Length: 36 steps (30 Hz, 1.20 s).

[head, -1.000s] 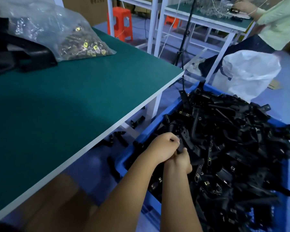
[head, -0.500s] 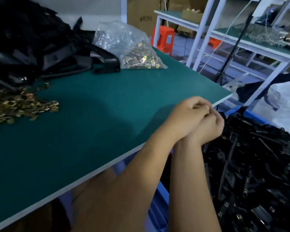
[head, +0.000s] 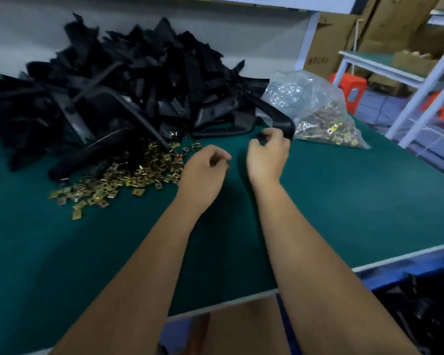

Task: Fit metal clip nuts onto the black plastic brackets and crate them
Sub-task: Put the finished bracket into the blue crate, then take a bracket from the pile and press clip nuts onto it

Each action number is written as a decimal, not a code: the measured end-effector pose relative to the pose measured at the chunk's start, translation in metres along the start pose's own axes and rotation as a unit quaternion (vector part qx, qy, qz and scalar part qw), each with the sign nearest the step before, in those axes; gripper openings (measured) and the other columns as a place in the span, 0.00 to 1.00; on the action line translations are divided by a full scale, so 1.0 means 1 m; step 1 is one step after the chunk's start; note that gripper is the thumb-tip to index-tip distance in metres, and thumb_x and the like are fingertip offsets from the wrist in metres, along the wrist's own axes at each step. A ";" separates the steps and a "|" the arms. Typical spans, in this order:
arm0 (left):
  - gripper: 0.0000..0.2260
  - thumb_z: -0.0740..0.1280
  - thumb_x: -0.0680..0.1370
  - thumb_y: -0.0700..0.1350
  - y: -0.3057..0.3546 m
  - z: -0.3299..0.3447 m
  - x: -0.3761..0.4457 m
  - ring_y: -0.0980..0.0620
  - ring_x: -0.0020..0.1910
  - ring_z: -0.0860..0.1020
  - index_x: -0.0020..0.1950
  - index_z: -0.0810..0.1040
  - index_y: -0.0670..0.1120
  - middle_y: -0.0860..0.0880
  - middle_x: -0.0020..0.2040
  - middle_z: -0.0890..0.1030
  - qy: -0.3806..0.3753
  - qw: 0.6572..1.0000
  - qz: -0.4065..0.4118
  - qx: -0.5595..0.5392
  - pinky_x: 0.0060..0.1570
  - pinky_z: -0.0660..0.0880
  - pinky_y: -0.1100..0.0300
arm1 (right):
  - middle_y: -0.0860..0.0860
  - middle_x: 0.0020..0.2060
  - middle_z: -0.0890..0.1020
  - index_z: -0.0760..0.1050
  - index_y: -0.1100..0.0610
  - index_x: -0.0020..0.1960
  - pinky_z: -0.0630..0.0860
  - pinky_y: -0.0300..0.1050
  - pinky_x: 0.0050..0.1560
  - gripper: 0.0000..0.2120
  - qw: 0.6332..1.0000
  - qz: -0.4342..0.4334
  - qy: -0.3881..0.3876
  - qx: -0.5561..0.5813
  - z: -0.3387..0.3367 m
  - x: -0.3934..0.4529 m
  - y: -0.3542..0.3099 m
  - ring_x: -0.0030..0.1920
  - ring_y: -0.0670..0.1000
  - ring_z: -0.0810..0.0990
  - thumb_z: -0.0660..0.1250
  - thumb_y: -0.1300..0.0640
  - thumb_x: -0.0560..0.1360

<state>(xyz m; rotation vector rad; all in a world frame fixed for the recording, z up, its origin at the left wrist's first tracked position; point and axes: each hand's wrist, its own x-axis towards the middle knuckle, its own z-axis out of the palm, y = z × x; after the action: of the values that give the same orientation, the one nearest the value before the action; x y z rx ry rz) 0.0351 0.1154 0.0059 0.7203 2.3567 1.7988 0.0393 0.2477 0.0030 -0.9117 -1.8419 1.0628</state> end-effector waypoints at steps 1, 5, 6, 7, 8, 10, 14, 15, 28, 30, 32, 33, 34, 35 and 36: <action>0.13 0.60 0.80 0.35 -0.007 -0.007 0.000 0.54 0.40 0.78 0.43 0.77 0.51 0.53 0.39 0.80 0.015 0.999 -0.013 -0.035 0.42 0.75 0.63 | 0.56 0.62 0.70 0.70 0.58 0.65 0.69 0.48 0.62 0.19 1.000 0.004 0.023 -0.010 0.002 0.005 0.001 0.62 0.57 0.71 0.64 0.61 0.74; 0.12 0.58 0.82 0.34 -0.015 -0.017 0.005 0.58 0.29 0.75 0.44 0.77 0.46 0.56 0.29 0.78 0.069 0.978 -0.057 -0.188 0.30 0.75 0.65 | 0.58 0.73 0.62 0.56 0.57 0.77 0.67 0.54 0.66 0.35 0.992 0.007 0.087 -0.090 -0.005 0.036 0.006 0.68 0.60 0.66 0.67 0.61 0.74; 0.12 0.58 0.82 0.34 -0.015 -0.016 0.007 0.59 0.28 0.75 0.44 0.77 0.46 0.56 0.28 0.78 0.070 0.977 -0.062 -0.194 0.30 0.75 0.65 | 0.58 0.76 0.59 0.52 0.56 0.79 0.65 0.55 0.69 0.37 0.991 0.026 0.083 -0.099 -0.005 0.044 0.009 0.71 0.61 0.64 0.67 0.60 0.75; 0.13 0.58 0.81 0.33 -0.015 -0.015 0.009 0.59 0.28 0.75 0.44 0.77 0.46 0.56 0.28 0.78 0.066 0.978 -0.064 -0.188 0.30 0.74 0.65 | 0.56 0.78 0.57 0.48 0.55 0.80 0.62 0.56 0.70 0.39 0.991 0.048 0.068 -0.107 -0.005 0.048 0.011 0.73 0.60 0.62 0.67 0.59 0.76; 0.13 0.58 0.81 0.34 -0.016 -0.013 0.011 0.59 0.28 0.74 0.44 0.77 0.46 0.56 0.29 0.78 0.060 0.981 -0.066 -0.174 0.29 0.73 0.65 | 0.54 0.79 0.56 0.45 0.54 0.80 0.60 0.56 0.71 0.40 0.990 0.065 0.053 -0.117 -0.004 0.053 0.014 0.74 0.60 0.62 0.66 0.58 0.77; 0.12 0.58 0.81 0.34 -0.017 -0.010 0.015 0.59 0.28 0.74 0.44 0.77 0.47 0.54 0.32 0.78 0.051 0.987 -0.065 -0.137 0.28 0.72 0.65 | 0.52 0.78 0.60 0.43 0.53 0.81 0.58 0.55 0.72 0.40 0.987 0.077 0.029 -0.139 -0.002 0.059 0.017 0.74 0.58 0.62 0.65 0.58 0.79; 0.12 0.59 0.80 0.37 -0.021 -0.006 0.017 0.59 0.30 0.73 0.43 0.78 0.50 0.56 0.32 0.79 0.044 0.995 -0.056 -0.076 0.31 0.71 0.65 | 0.56 0.76 0.63 0.46 0.55 0.80 0.58 0.55 0.72 0.40 0.981 0.105 0.022 -0.159 0.000 0.064 0.018 0.74 0.59 0.61 0.68 0.53 0.78; 0.13 0.59 0.80 0.37 -0.021 -0.005 0.017 0.58 0.30 0.73 0.43 0.78 0.51 0.57 0.31 0.79 0.039 0.995 -0.054 -0.068 0.31 0.71 0.64 | 0.56 0.76 0.62 0.47 0.55 0.80 0.58 0.55 0.72 0.40 0.979 0.112 0.018 -0.170 0.000 0.064 0.018 0.74 0.59 0.60 0.68 0.50 0.78; 0.11 0.61 0.82 0.41 -0.012 -0.006 0.014 0.59 0.29 0.74 0.44 0.80 0.49 0.53 0.33 0.78 0.059 0.986 -0.060 -0.145 0.30 0.70 0.65 | 0.52 0.49 0.74 0.77 0.64 0.50 0.71 0.43 0.53 0.05 0.971 -0.101 0.184 0.111 -0.001 0.010 -0.004 0.49 0.54 0.75 0.64 0.65 0.76; 0.11 0.59 0.84 0.49 -0.009 -0.009 0.010 0.56 0.34 0.76 0.50 0.80 0.50 0.50 0.38 0.80 0.061 0.973 -0.037 -0.221 0.33 0.73 0.63 | 0.56 0.48 0.74 0.77 0.66 0.48 0.70 0.38 0.50 0.06 0.957 -0.205 0.153 0.135 0.003 -0.017 -0.019 0.48 0.53 0.74 0.64 0.69 0.72; 0.13 0.58 0.83 0.55 -0.007 -0.012 0.006 0.53 0.44 0.80 0.58 0.78 0.51 0.48 0.48 0.82 0.048 0.961 0.006 -0.271 0.43 0.77 0.60 | 0.56 0.47 0.75 0.78 0.63 0.47 0.71 0.41 0.49 0.08 0.943 -0.315 0.056 0.094 0.010 -0.040 -0.025 0.47 0.53 0.74 0.64 0.69 0.70; 0.14 0.59 0.82 0.56 -0.007 -0.013 0.004 0.53 0.50 0.81 0.61 0.77 0.51 0.48 0.52 0.82 0.044 0.955 0.023 -0.291 0.48 0.78 0.59 | 0.52 0.47 0.75 0.77 0.59 0.45 0.72 0.44 0.47 0.06 0.934 -0.351 0.000 0.061 0.014 -0.047 -0.025 0.47 0.52 0.75 0.64 0.66 0.71; 0.14 0.61 0.81 0.55 -0.007 -0.013 0.003 0.54 0.54 0.81 0.62 0.76 0.50 0.50 0.54 0.83 0.050 0.948 0.023 -0.313 0.52 0.78 0.60 | 0.46 0.45 0.75 0.77 0.54 0.44 0.72 0.46 0.44 0.04 0.932 -0.355 -0.054 0.050 0.016 -0.054 -0.028 0.45 0.50 0.75 0.64 0.61 0.72; 0.12 0.63 0.82 0.53 -0.006 -0.013 0.004 0.55 0.56 0.81 0.62 0.77 0.50 0.52 0.54 0.84 0.066 0.940 0.005 -0.335 0.54 0.78 0.60 | 0.42 0.44 0.75 0.76 0.49 0.43 0.72 0.47 0.42 0.03 0.929 -0.354 -0.097 0.042 0.017 -0.056 -0.029 0.45 0.48 0.75 0.64 0.56 0.73; 0.11 0.63 0.82 0.50 -0.005 -0.014 0.005 0.54 0.58 0.81 0.62 0.77 0.50 0.53 0.55 0.84 0.090 0.930 -0.024 -0.357 0.57 0.78 0.59 | 0.41 0.45 0.76 0.76 0.47 0.46 0.73 0.47 0.42 0.05 0.920 -0.374 -0.117 0.019 0.015 -0.055 -0.028 0.46 0.47 0.75 0.64 0.55 0.72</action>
<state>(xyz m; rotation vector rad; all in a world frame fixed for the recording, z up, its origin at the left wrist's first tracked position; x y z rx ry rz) 0.0241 0.1044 0.0061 0.3955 1.5537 2.5341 0.0438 0.1848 0.0077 -0.0058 -2.0886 0.7249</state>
